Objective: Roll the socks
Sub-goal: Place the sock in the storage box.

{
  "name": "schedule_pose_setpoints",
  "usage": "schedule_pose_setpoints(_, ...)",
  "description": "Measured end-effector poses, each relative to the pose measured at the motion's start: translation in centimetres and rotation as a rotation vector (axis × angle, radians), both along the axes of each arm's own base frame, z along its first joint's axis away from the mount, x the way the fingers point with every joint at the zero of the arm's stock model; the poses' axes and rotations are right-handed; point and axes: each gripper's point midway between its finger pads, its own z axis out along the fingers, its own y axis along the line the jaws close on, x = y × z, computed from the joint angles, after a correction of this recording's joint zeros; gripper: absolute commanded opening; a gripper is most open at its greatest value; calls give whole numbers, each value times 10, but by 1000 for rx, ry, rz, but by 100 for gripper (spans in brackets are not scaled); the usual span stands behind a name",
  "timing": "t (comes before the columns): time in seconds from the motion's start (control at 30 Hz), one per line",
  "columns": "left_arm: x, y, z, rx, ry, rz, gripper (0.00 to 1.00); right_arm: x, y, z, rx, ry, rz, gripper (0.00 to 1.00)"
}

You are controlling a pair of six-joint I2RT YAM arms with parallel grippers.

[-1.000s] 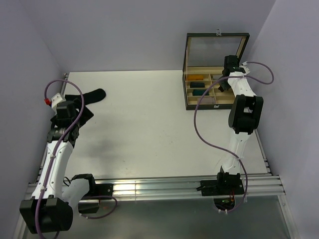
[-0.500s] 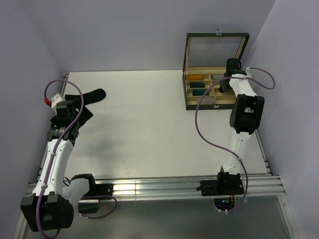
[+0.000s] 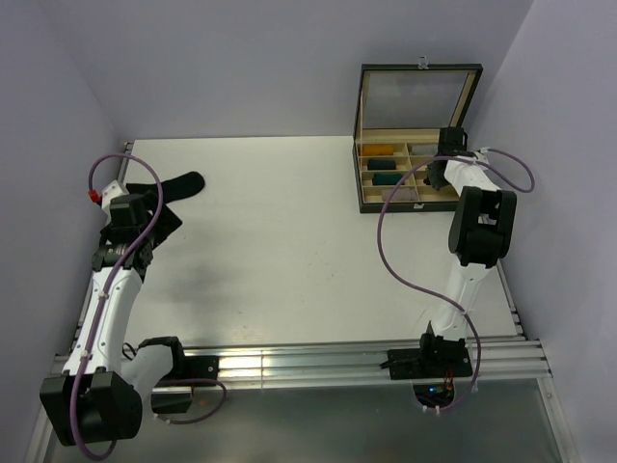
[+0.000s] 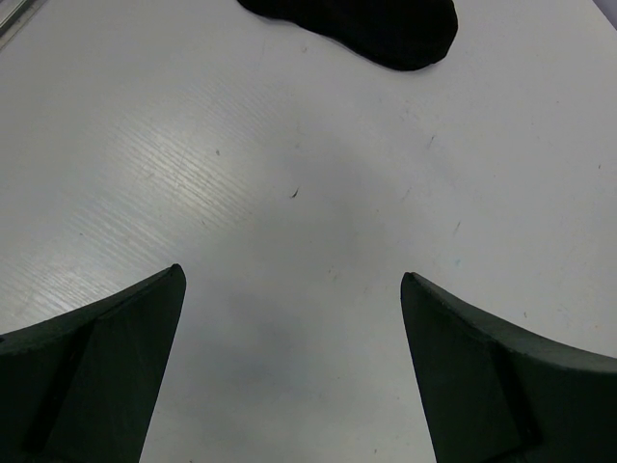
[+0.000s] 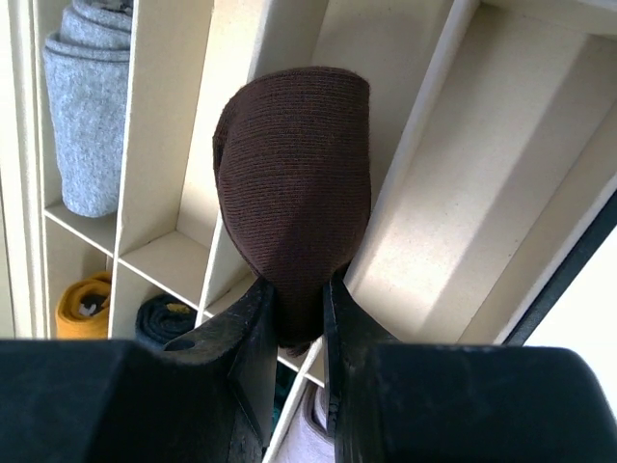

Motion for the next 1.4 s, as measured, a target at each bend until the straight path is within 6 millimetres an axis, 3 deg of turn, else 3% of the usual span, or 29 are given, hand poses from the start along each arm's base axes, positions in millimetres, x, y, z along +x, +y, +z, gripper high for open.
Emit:
schedule_pose_setpoints(0.1,0,0,-1,-2,2,-1,99,0,-1,1,2,1,-12,2)
schedule_pose_setpoints(0.23,-1,0,-3,-3,6,-2,99,4,-4,-2,-6,19,-23,14)
schedule_pose_setpoints(0.43,-1,-1,-4,-4,7,-3,100,10,-6,-9,-7,25,-24,43)
schedule_pose_setpoints(0.47,-1,-1,-4,-4,7,-4,99,11,-5,-8,-5,19,-19,51)
schedule_pose_setpoints(0.57,-1,-2,-4,-9,7,-9,100,18,-3,-5,3,-9,-1,63)
schedule_pose_setpoints(1.03,0,-3,-4,-13,4,-16,99,21,2,2,1,-28,64,66)
schedule_pose_setpoints(1.4,0,-4,-4,-16,4,-19,100,-6,5,31,-40,-27,108,62)
